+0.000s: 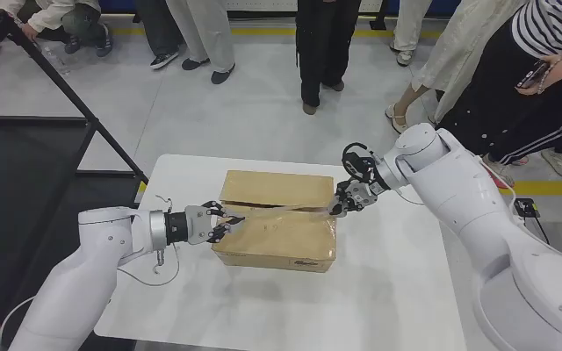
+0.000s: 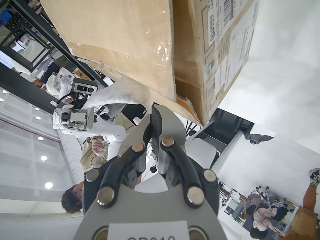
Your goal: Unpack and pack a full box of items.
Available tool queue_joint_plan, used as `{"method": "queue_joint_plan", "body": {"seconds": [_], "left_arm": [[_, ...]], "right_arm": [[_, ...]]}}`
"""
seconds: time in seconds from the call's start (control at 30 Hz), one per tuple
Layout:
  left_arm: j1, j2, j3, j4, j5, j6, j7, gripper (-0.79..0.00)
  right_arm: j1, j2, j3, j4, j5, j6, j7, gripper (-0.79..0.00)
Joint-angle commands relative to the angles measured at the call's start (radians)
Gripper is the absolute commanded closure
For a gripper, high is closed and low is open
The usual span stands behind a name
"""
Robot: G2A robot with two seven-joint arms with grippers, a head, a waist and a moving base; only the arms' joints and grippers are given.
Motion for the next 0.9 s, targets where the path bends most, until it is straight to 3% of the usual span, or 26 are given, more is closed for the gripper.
{"method": "queue_joint_plan", "body": {"seconds": [0.0, 0.27, 0.87], "left_arm": [[-0.007, 0.003, 0.008, 0.007, -0.021, 0.000, 0.004, 0.000], [-0.024, 0.017, 0.038, 0.018, -0.079, 0.000, 0.035, 0.000], [-0.056, 0.042, 0.069, 0.061, -0.226, 0.000, 0.101, 0.000]], "right_arm": [[0.001, -0.003, -0.004, 0.010, 0.006, 0.000, 0.000, -0.160], [0.008, -0.014, -0.019, 0.034, 0.017, 0.000, 0.000, -0.222], [0.029, -0.021, -0.021, 0.068, 0.013, 0.034, -0.034, -0.225]]}}
